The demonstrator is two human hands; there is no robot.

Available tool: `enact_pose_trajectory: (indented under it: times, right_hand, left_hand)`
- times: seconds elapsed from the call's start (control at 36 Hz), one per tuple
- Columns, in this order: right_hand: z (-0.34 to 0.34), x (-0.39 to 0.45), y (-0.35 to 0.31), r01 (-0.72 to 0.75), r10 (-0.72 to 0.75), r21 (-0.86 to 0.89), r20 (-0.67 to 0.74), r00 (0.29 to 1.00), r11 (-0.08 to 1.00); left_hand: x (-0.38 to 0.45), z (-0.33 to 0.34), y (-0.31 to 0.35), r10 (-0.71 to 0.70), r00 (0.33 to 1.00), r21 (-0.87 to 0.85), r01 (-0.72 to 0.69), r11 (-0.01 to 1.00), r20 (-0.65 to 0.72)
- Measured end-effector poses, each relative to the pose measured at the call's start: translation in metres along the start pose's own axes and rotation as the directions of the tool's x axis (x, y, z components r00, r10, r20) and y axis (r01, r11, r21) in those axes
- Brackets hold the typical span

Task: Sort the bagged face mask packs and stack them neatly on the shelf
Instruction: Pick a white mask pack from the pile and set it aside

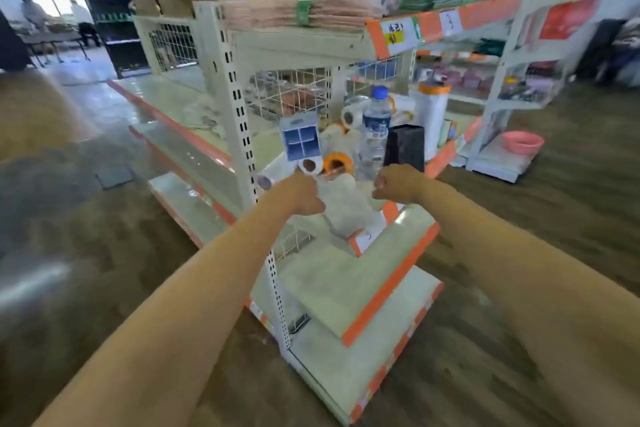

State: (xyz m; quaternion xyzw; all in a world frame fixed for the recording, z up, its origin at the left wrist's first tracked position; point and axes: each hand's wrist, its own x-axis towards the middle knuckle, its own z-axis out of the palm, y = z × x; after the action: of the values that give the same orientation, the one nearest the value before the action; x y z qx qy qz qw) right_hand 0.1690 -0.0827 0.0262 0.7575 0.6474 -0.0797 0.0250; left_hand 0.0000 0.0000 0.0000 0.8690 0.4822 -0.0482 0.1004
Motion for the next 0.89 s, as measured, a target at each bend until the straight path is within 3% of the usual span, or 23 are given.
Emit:
enact_pose_trajectory:
  times: [0.11,0.19,0.25,0.31,0.39,0.53,0.64,0.69,0.72,0.78,0.83,0.89]
  right_hand:
    - [0.029,0.023,-0.011,-0.087,0.086,0.100,0.013,0.996,0.991]
    - [0.052,0.041,-0.017,-0.174,0.170,0.209,0.038,0.985,0.962]
    - [0.064,0.050,-0.020,-0.257,0.256,0.155,0.024,0.966,0.954]
    - [0.071,0.059,-0.025,-0.313,0.314,0.113,0.006,0.949,0.943]
    - [0.073,0.069,-0.032,-0.371,0.370,0.132,0.034,0.928,0.919]
    - [0.064,0.072,-0.031,-0.312,0.289,0.236,0.127,0.949,0.921]
    - [0.052,0.063,-0.030,-0.154,0.136,0.519,0.072,0.988,0.841]
    - [0.044,0.056,-0.033,-0.049,0.028,0.705,0.041,0.999,0.707]
    - [0.041,0.052,-0.035,-0.011,-0.024,0.764,0.035,0.999,0.645]
    - [0.038,0.047,-0.040,0.030,-0.095,0.846,0.024,0.995,0.532]
    - [0.039,0.046,-0.045,0.034,-0.135,0.908,0.024,0.991,0.417]
    - [0.043,0.047,-0.051,0.037,-0.168,0.921,0.031,0.985,0.387]
  left_hand:
    - [0.031,0.026,-0.011,0.036,0.999,-0.052,-0.033,0.998,0.041]
    - [0.043,0.040,-0.013,0.135,0.988,-0.020,-0.134,0.991,0.073]
    - [0.042,0.043,-0.015,0.203,0.978,-0.022,-0.202,0.979,0.057]
    - [0.043,0.046,-0.019,0.193,0.980,-0.048,-0.191,0.980,0.043]
    - [0.042,0.046,-0.029,0.061,0.996,-0.119,-0.053,0.991,0.059]
    - [0.040,0.046,-0.042,-0.062,0.996,-0.203,0.075,0.976,0.070]
    - [0.036,0.043,-0.038,-0.107,0.993,-0.331,0.116,0.937,0.044]
    - [0.033,0.040,-0.036,-0.182,0.983,-0.528,0.156,0.835,0.003]
    - [0.031,0.038,-0.036,-0.220,0.976,-0.668,0.166,0.725,0.003]
    - [0.022,0.033,-0.039,-0.230,0.971,-0.904,0.159,0.398,0.069]
    - [0.011,0.030,-0.046,-0.159,0.982,-0.986,0.125,0.115,0.105]
    - [0.002,0.027,-0.054,-0.151,0.986,-0.997,0.075,0.030,0.070]
